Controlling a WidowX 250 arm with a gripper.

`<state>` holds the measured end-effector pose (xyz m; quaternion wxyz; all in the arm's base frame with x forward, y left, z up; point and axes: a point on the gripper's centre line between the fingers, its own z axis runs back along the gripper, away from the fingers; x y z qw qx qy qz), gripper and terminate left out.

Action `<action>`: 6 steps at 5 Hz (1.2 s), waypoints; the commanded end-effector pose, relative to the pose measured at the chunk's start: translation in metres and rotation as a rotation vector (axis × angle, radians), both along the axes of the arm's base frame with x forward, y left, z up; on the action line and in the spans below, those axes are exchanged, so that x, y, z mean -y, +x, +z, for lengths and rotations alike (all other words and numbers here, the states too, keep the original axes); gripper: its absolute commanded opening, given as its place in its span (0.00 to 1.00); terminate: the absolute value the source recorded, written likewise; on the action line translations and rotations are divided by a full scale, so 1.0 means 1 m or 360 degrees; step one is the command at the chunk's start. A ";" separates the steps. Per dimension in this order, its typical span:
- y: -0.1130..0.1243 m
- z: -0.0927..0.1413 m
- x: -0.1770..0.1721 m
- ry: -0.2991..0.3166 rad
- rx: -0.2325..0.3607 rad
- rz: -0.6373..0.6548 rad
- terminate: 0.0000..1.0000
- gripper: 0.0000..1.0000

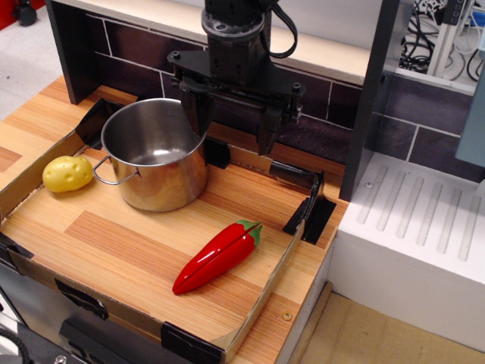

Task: Topple metal pot

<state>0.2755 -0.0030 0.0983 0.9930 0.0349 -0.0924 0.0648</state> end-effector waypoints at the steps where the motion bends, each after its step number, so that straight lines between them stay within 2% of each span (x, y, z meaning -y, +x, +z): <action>1: 0.000 0.000 0.000 0.0000 0.0000 0.0000 0.00 1.00; 3: -0.022 0.033 -0.030 -0.0169 -0.0046 -0.0225 0.00 1.00; 4: -0.022 0.048 -0.063 -0.0117 -0.0041 -0.0281 0.00 1.00; 5: -0.016 0.045 -0.104 -0.0129 -0.0132 -0.0293 0.00 1.00; 6: -0.009 0.034 -0.124 -0.0076 -0.0150 -0.0288 0.00 1.00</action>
